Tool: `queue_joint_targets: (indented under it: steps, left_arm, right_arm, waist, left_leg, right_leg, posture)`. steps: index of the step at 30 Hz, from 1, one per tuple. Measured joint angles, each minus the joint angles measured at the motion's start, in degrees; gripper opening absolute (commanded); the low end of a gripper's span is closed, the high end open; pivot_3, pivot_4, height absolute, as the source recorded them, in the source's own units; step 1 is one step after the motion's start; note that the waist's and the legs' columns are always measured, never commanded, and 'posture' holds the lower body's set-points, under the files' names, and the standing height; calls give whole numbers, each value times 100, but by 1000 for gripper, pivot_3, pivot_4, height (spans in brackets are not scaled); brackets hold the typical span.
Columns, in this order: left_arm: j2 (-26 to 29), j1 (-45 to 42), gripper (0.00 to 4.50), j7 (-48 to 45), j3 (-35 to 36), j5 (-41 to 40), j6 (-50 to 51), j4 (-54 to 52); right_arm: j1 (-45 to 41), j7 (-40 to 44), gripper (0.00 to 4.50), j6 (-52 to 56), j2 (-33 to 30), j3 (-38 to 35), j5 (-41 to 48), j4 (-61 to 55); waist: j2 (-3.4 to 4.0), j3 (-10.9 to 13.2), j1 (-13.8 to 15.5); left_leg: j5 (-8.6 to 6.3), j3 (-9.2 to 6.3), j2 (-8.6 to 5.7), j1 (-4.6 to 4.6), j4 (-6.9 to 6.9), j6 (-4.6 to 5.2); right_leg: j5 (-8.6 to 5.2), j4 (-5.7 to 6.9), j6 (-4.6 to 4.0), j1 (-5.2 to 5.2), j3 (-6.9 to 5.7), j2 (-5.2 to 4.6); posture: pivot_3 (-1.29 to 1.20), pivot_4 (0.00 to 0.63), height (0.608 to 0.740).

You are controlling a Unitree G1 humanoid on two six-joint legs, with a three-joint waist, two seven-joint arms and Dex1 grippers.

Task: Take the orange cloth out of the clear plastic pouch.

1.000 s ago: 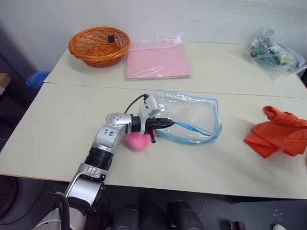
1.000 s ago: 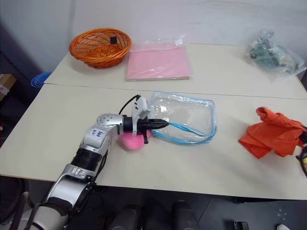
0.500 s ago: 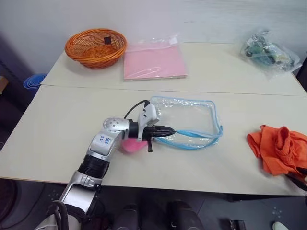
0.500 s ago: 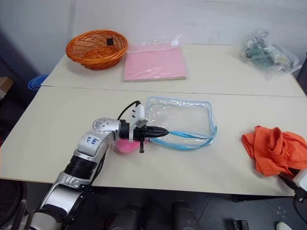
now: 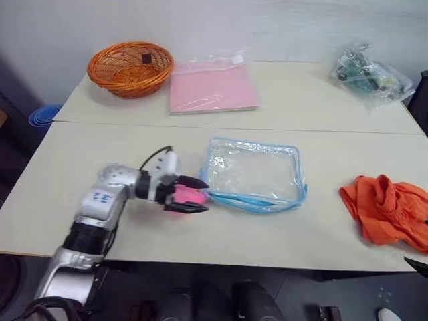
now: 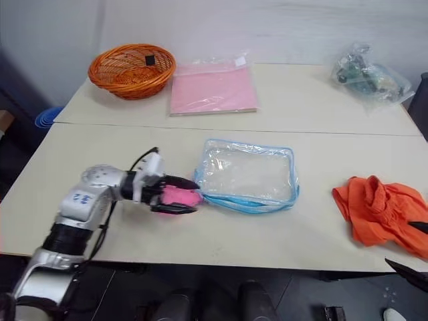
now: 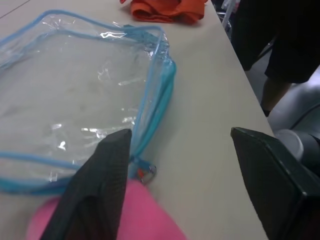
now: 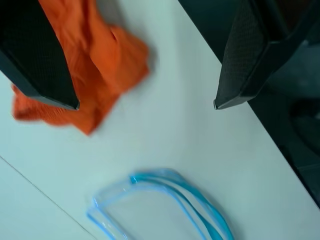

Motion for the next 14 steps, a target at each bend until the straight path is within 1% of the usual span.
queue_joint_targets:
  steps: [3,6,10,12,14]
  left_arm:
    - [449,530,4371,-86,353,120,-737,22]
    - [774,1192,4371,104,642,474,-1637,409]
    - [796,1880,4371,372,1024,588,-2495,833]
    - [792,2123,4371,564,1205,588,-2641,863]
    - [761,2501,4371,807,1451,515,-2620,663]
  right_arm:
    - [-217,-106,4500,182,276,606,2,-856]
    - [-669,-205,4500,165,565,1461,-257,-1233]
    - [-1141,-233,4500,-99,900,2241,-861,-1099]
    - [-1150,-185,4500,-309,1074,2359,-1046,-909]
    - [-1035,-161,4500,-590,1289,2388,-1231,-643]
  waist:
    - [5,-2,18]
    - [9,-3,40]
    - [8,-3,90]
    - [8,-3,131]
    - [8,-3,137]
  left_leg:
    - [-1,-1,-2,1,-12,3]
    - [-2,0,-5,0,-27,6]
    - [-3,-9,-6,-9,-32,10]
    - [-5,-8,-7,-9,-37,13]
    - [-8,-7,-7,-9,-44,17]
  right_leg:
    - [-1,-4,-2,-4,-3,-7]
    - [-2,-8,-3,-11,-3,-12]
    - [-2,-11,-4,-18,-20,-19]
    - [-2,-16,-5,-17,-20,-20]
    - [-3,-20,-5,-17,-19,-21]
  posture:
    - [0,150,740]
    - [0,150,740]
    - [0,150,740]
    - [0,150,740]
    - [0,150,740]
